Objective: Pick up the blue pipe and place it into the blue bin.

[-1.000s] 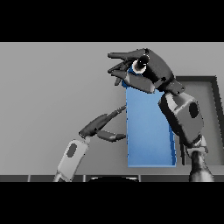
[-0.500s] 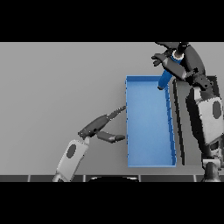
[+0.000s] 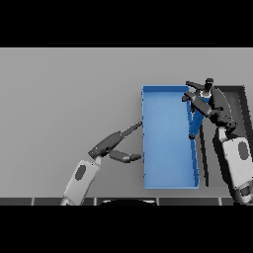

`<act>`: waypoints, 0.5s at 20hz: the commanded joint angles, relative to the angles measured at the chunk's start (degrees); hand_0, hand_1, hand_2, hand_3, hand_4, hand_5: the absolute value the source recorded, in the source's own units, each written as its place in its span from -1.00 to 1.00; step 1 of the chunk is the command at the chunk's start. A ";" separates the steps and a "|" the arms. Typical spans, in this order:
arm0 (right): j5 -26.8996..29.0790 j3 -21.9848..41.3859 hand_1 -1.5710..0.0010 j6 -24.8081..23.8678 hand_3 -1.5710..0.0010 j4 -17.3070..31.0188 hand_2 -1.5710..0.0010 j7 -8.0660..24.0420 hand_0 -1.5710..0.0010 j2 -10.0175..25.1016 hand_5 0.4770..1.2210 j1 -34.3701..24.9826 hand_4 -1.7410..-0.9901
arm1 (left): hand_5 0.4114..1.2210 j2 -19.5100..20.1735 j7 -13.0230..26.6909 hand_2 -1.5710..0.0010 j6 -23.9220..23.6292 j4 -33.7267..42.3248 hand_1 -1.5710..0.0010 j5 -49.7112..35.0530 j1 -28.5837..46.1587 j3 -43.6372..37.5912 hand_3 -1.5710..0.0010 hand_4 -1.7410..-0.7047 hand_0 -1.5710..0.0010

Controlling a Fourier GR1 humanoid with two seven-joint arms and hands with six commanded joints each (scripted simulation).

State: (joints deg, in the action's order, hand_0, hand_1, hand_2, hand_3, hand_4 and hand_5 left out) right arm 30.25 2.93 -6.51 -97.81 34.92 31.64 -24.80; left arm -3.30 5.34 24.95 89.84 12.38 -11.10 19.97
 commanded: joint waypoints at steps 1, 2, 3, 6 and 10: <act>-0.81 2.13 -1.00 -2.58 -1.00 -0.48 -1.00 0.01 -1.00 1.40 1.00 1.70 -1.00 | -0.97 0.11 -0.12 1.00 0.07 0.23 1.00 -0.16 0.33 -0.01 1.00 0.65 1.00; -1.52 3.35 -1.00 -4.36 -0.92 -0.27 -1.00 0.01 -1.00 1.44 1.00 3.13 -1.00 | -0.97 0.40 -0.21 1.00 0.40 0.93 1.00 -0.58 0.55 -0.08 1.00 0.65 1.00; -0.91 5.51 -1.00 -6.98 -0.94 -0.51 -1.00 0.01 -1.00 2.67 1.00 4.08 -1.00 | -0.98 0.26 0.04 1.00 0.14 1.22 1.00 -0.26 0.75 0.24 1.00 0.65 1.00; 0.40 12.94 -1.00 -12.94 -0.30 1.61 -1.00 0.01 -1.00 7.54 1.00 4.49 -1.00 | -0.98 0.23 0.64 1.00 -0.08 0.56 1.00 0.33 0.08 0.26 1.00 0.65 1.00; 1.14 18.86 -0.36 -18.38 0.20 4.04 -0.36 -0.92 -0.49 10.95 1.00 2.46 -0.60 | -0.97 0.43 0.88 1.00 0.02 0.68 1.00 0.19 0.41 0.19 1.00 0.66 1.00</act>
State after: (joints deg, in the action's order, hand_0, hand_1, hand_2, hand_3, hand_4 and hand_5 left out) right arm 31.43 21.74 -24.93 -93.83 33.07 42.60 -22.44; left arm -2.89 6.26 24.99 90.51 12.58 -10.69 20.18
